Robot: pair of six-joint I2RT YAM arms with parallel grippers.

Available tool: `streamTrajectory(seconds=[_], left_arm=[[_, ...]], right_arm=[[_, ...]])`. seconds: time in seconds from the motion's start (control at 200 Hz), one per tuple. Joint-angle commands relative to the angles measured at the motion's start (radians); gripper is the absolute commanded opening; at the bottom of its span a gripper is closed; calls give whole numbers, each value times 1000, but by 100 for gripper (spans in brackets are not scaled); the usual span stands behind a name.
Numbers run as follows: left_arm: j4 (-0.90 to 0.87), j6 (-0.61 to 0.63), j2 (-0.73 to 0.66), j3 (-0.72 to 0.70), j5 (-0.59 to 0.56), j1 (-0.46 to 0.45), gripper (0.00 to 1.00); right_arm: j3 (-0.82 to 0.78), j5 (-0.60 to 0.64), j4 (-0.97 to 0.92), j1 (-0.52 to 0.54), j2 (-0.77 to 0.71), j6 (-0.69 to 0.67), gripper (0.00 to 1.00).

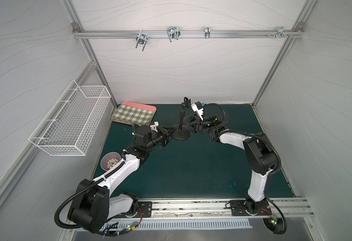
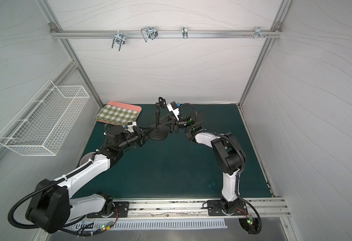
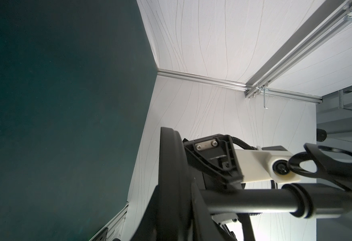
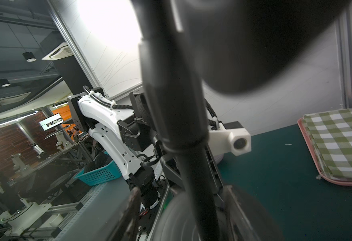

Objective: Assemble a microphone stand
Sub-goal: Screw the microphone stand pole into the microphone stand base.

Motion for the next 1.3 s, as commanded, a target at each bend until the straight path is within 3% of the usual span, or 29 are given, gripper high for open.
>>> streamTrajectory(seconds=[0.0,0.19,0.325,0.485,0.57,0.705,0.805,0.86,0.96,1.066,1.121,1.201,1.296], left_arm=[[112,-16,-36,16,37,4,0],[112,-16,-39,18,37,4,0],[117,-16,-39,16,32,4,0],[127,-20,-36,13,17,5,0],[126,-18,-33,15,15,6,0],[139,-22,-22,19,13,7,0],[150,-30,-11,23,17,9,0],[150,-28,-10,27,20,9,0],[140,-23,-14,28,21,9,0],[137,-19,-17,24,24,14,0],[139,-19,-18,22,24,16,0],[144,-23,-18,17,25,18,0],[152,-26,-17,16,29,18,0]], right_arm=[[27,-10,-49,13,-8,-74,57],[-39,110,-165,21,-64,-219,27],[-119,275,-268,34,-146,-324,7],[-238,568,-446,116,-312,-513,3],[-290,765,-498,171,-384,-524,3],[-346,1201,-584,324,-460,-570,5],[-351,1371,-584,401,-454,-582,5],[-338,1402,-610,415,-447,-564,8],[-320,1415,-648,431,-452,-564,26],[-337,1408,-675,428,-489,-618,56],[-342,1386,-713,408,-516,-638,66],[-351,1196,-735,327,-542,-619,71],[-356,819,-652,205,-515,-565,71]])
